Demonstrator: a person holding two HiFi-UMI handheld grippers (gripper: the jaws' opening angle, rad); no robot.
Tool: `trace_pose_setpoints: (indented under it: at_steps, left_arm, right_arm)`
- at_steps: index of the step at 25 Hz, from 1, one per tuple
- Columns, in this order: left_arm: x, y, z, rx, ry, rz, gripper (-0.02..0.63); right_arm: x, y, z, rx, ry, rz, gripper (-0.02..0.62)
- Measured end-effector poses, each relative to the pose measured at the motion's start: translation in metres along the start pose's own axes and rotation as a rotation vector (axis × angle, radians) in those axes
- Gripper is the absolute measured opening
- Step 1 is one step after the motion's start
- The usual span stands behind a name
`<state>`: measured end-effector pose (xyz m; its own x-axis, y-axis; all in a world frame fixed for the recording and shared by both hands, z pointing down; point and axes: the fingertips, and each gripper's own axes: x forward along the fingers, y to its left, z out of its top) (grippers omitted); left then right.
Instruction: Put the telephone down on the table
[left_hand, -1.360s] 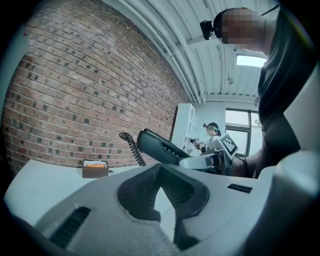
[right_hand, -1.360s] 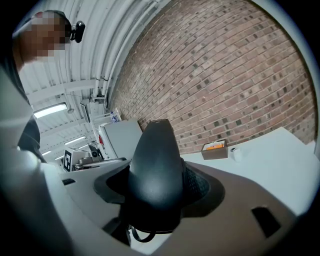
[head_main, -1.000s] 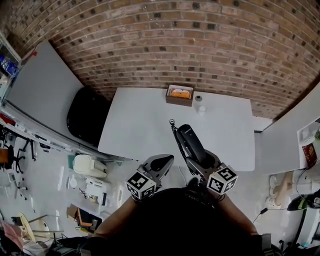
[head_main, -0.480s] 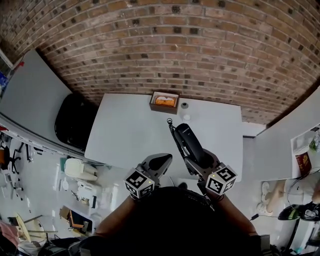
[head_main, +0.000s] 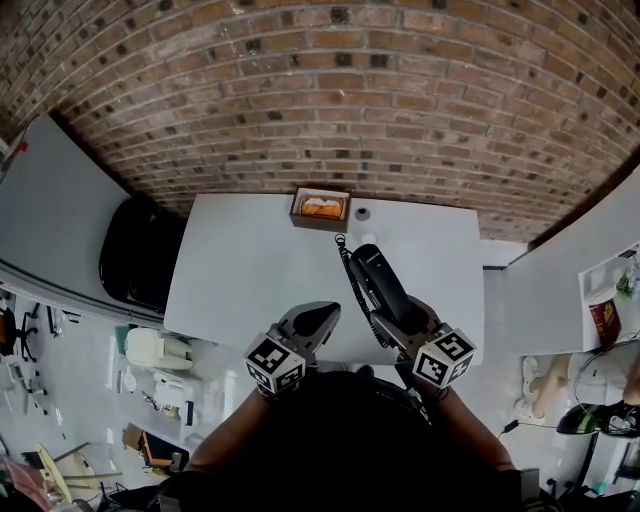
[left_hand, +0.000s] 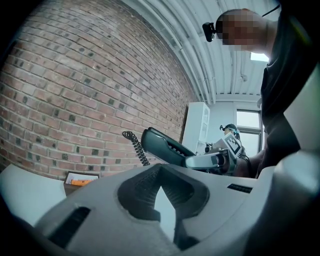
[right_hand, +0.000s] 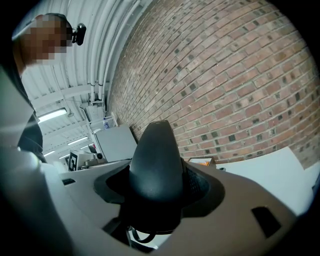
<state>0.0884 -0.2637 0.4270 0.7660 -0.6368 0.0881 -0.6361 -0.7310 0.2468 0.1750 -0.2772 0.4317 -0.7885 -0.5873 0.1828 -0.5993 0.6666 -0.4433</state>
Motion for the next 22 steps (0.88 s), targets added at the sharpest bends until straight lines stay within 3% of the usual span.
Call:
trace_pose_setpoints:
  at_steps: [12,22]
  left_arm:
    - [-0.022,0.064,0.024,0.027,0.008,-0.112,0.006]
    - [-0.072,0.108,0.036,0.035,0.002,-0.209,0.006]
  right_arm:
    - [0.054,0.021,0.007,0.011,-0.058,-0.11,0.272]
    - [0.105,0.068,-0.001,0.007,-0.098,-0.199,0.272]
